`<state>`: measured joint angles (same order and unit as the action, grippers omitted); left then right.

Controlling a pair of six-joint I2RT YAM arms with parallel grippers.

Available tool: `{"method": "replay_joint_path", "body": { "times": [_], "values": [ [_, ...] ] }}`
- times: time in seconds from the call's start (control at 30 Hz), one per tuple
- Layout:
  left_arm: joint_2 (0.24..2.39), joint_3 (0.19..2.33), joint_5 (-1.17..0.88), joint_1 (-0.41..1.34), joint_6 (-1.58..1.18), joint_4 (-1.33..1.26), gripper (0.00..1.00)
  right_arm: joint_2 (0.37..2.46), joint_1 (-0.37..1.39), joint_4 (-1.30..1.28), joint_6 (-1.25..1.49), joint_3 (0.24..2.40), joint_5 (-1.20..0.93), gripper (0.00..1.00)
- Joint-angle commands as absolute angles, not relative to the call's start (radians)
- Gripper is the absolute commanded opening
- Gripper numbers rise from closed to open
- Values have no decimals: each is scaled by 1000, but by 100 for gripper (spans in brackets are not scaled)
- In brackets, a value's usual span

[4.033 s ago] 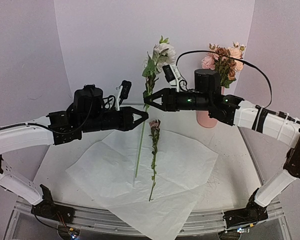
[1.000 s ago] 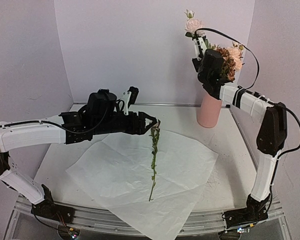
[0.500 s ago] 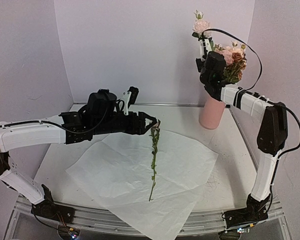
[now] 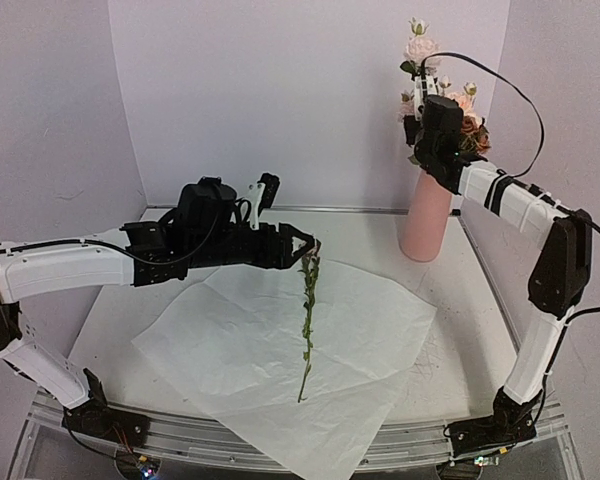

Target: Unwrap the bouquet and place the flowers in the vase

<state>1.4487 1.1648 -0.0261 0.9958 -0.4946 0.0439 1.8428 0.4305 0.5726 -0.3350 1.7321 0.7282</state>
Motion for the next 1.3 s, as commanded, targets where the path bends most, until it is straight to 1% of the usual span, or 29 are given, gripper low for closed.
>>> {"method": "replay_joint_path", "body": {
  "times": [0.0, 0.13, 0.47, 0.8, 1.27],
  "values": [
    [1438, 1207, -27, 997, -487, 38, 73, 1777, 427, 456, -196, 1759, 720, 0],
    [1428, 1200, -24, 996, -488, 38, 72, 1769, 427, 397, -154, 1770, 709, 0],
    [1417, 1187, -24, 996, -495, 38, 73, 1820, 424, 375, -149, 1794, 816, 0],
    [1408, 1183, -19, 997, -492, 38, 73, 1851, 387, 364, -76, 1742, 837, 0],
    [1433, 1204, -33, 997, -486, 38, 73, 1831, 378, 298, 92, 1640, 790, 0]
  ]
}}
